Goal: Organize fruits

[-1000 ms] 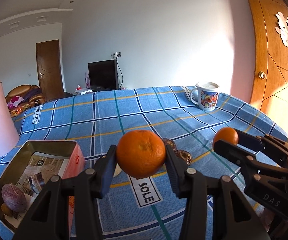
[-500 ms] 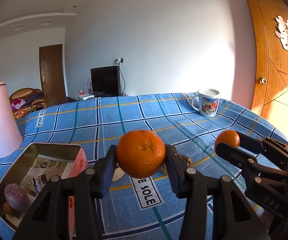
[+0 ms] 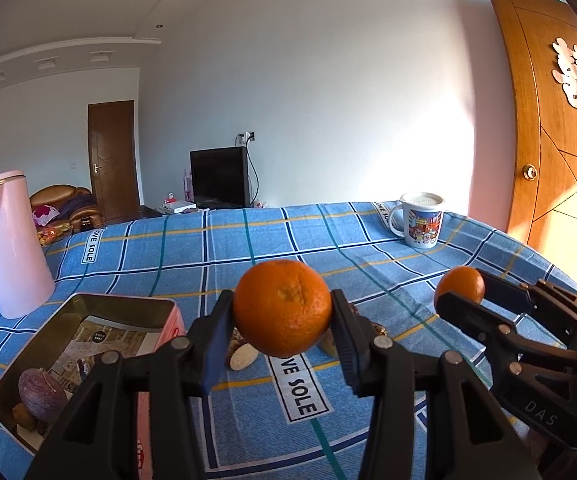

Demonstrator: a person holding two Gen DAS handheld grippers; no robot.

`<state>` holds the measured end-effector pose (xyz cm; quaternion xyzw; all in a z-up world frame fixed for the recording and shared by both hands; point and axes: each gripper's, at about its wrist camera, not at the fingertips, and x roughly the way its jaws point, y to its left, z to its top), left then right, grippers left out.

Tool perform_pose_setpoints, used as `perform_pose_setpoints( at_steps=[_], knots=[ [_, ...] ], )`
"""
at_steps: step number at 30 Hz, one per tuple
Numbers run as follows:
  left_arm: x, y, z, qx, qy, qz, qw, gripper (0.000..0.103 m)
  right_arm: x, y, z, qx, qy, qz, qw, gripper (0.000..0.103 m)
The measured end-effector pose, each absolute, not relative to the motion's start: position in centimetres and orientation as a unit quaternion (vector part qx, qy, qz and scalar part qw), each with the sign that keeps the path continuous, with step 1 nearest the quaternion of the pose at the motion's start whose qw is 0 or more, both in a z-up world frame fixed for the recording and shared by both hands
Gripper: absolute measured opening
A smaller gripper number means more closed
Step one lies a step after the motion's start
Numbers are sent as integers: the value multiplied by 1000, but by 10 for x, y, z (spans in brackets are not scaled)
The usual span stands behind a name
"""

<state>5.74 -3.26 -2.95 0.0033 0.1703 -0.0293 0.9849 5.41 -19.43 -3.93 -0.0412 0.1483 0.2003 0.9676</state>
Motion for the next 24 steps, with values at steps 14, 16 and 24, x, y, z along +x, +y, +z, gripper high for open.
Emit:
perform_pose_setpoints(
  at_steps=[14, 16, 24],
  knots=[
    [41, 22, -30, -19, 184, 27, 982, 49, 63, -154, -31, -71, 176, 242, 951, 43],
    [40, 36, -31, -26, 190, 39, 981, 49, 62, -138, -27, -78, 174, 258, 947, 43],
    [30, 94, -36, -54, 199, 97, 974, 49, 68, -75, -25, -81, 193, 332, 920, 43]
  ],
)
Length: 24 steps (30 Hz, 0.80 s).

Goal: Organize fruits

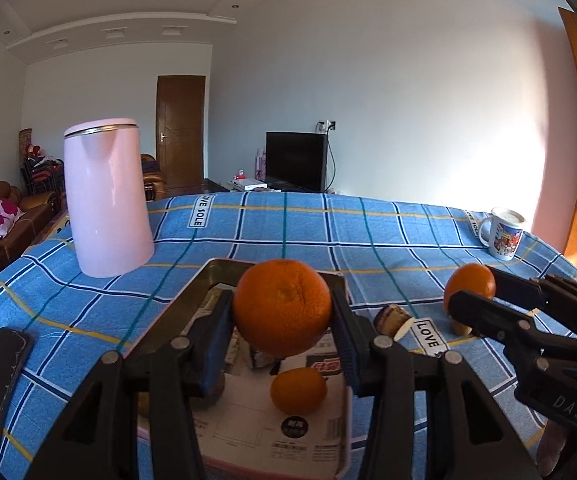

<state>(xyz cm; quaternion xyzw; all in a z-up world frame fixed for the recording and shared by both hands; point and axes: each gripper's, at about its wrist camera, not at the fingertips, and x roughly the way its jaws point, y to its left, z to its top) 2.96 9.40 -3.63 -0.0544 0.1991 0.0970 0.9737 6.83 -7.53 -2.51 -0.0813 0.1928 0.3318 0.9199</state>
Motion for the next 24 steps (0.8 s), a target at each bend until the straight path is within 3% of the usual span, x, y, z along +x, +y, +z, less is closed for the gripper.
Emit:
perform_pose_setpoints(
  at_steps=[20, 22, 24],
  knots=[
    [41, 142, -47, -77, 247, 122, 958, 50, 97, 29, -59, -145, 284, 389, 865, 43],
    [39, 140, -45, -70, 240, 134, 959, 58, 97, 29, -60, -148, 287, 389, 863, 47],
    [37, 138, -43, -70, 235, 140, 959, 70, 94, 24, -58, -144, 280, 386, 867, 64]
  ],
)
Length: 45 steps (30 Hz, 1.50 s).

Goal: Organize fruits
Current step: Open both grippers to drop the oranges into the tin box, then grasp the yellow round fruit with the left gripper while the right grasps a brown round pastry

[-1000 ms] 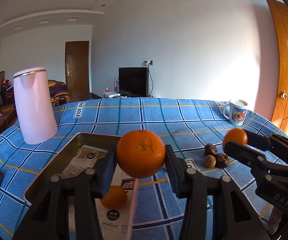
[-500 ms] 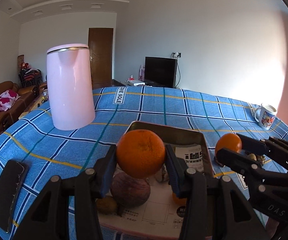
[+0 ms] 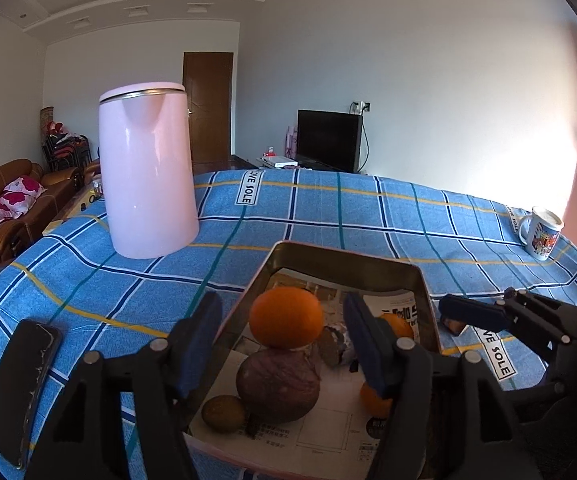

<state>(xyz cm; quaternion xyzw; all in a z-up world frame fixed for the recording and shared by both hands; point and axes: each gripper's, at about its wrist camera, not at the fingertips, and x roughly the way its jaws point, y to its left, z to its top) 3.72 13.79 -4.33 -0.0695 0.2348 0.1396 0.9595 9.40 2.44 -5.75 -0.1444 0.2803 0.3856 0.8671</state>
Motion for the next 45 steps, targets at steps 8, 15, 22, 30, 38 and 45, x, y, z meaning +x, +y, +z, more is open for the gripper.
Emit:
perform_pose_setpoints(
  at_steps=[8, 15, 22, 30, 38, 45],
  knots=[
    [37, 103, -27, -42, 219, 103, 969, 71, 91, -56, -44, -135, 253, 326, 901, 65],
    [56, 60, -27, -17, 233, 62, 970, 73, 137, -160, -53, -96, 299, 199, 928, 64],
    [79, 26, -32, 3, 265, 24, 964, 73, 156, -167, -64, -96, 343, 206, 912, 64],
    [105, -9, -47, 22, 295, -10, 955, 73, 180, -163, -81, -73, 404, 237, 880, 55],
    [118, -31, -54, 35, 313, -37, 948, 72, 178, -161, -82, -66, 406, 259, 874, 35],
    [143, -53, -69, 49, 366, -77, 926, 58, 167, -176, -67, -42, 362, 229, 903, 35]
  ],
)
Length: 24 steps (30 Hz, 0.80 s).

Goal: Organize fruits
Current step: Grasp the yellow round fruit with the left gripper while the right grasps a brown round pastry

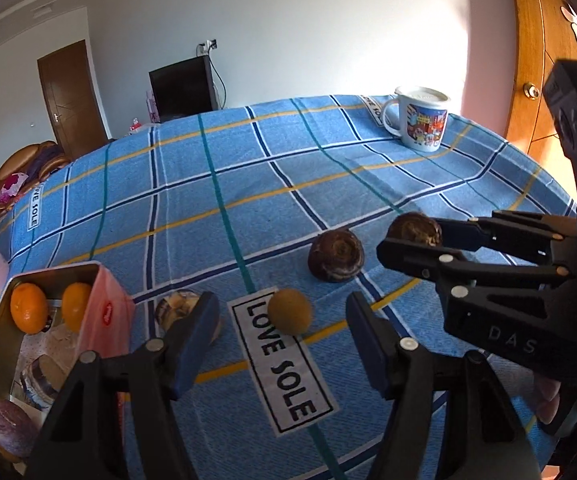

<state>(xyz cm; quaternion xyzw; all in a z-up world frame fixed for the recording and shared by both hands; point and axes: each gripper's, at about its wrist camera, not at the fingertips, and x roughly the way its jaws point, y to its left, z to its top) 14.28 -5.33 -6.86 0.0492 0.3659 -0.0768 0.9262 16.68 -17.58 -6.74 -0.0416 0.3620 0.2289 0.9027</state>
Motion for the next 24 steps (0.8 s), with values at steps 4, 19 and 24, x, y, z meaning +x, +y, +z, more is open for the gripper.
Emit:
perform_pose_setpoints(
  at_steps=[4, 19, 24],
  knots=[
    [158, -61, -81, 52, 407, -89, 907, 42, 164, -183, -63, -25, 349, 221, 910, 35],
    [166, -66, -81, 42, 416, -99, 903, 28, 163, -190, -60, -14, 334, 214, 918, 35],
    [159, -64, -74, 41, 389, -96, 915, 28, 162, -191, -59, -14, 328, 211, 921, 35]
  ],
)
